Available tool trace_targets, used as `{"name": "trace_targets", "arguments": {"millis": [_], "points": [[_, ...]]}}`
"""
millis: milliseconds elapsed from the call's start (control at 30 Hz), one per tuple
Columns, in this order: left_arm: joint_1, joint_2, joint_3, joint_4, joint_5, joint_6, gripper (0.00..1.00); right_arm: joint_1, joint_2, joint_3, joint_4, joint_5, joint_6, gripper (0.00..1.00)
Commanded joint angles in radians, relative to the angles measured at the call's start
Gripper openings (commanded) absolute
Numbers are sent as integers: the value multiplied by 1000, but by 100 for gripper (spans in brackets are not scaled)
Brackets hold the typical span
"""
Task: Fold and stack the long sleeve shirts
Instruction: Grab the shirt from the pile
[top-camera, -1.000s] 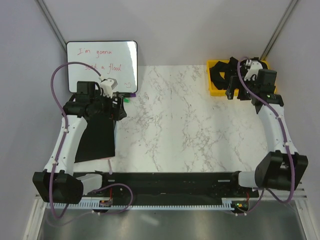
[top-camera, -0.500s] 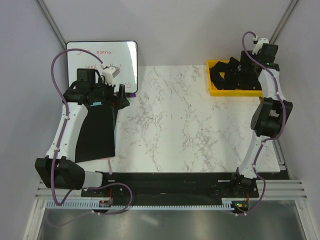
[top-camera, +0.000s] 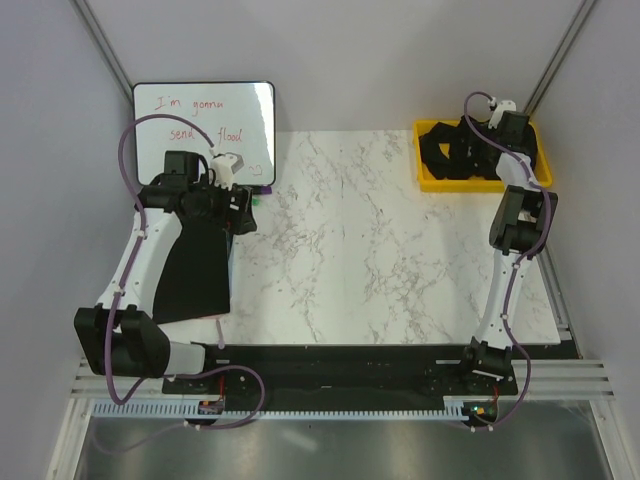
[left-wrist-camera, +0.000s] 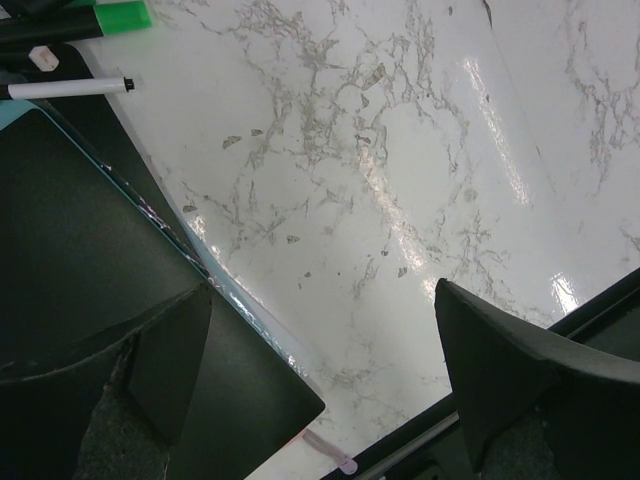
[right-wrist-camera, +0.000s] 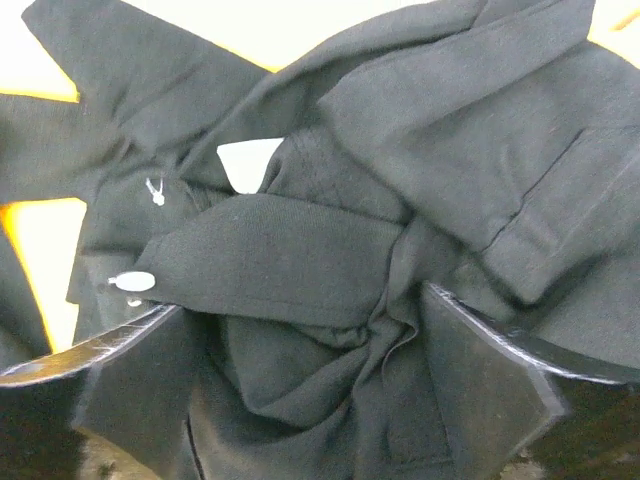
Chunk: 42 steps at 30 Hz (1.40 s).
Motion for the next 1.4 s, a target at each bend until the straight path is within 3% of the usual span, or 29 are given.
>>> {"name": "trace_targets", "arguments": {"millis": [0,33,67,133,167,400,600,767,1067,1200,1367], "points": [[-4,12,21,-19,-33,36,99,-1,48,57,119,30,1,80],[-4,14,25,-21,-37,36,99,-1,48,63,115,28,1,68],[-4,14,28,-22,-45,36,99,-1,40,68,106,23,3,37],[-4,17,44,-27,-54,36,99,-1,-7,80,92,10,13,9],[-4,17,51,-27,-57,38,99,-1,-30,85,71,-1,24,0],[-4,-9,98,-29,4,-2,99,-1,-422,74,11,-200,118,0],[-4,-28,123,-21,59,-43,99,-1,-651,177,9,-274,219,0],[-4,-57,143,-13,56,-54,99,-1,-808,223,105,-329,315,0],[-4,-132,97,-6,30,-92,99,2,-951,208,368,-438,573,0],[-4,-160,61,2,19,-97,99,20,-962,206,366,-499,644,0],[-4,-164,41,2,22,-92,99,118,-1030,42,311,-569,707,0]]}}
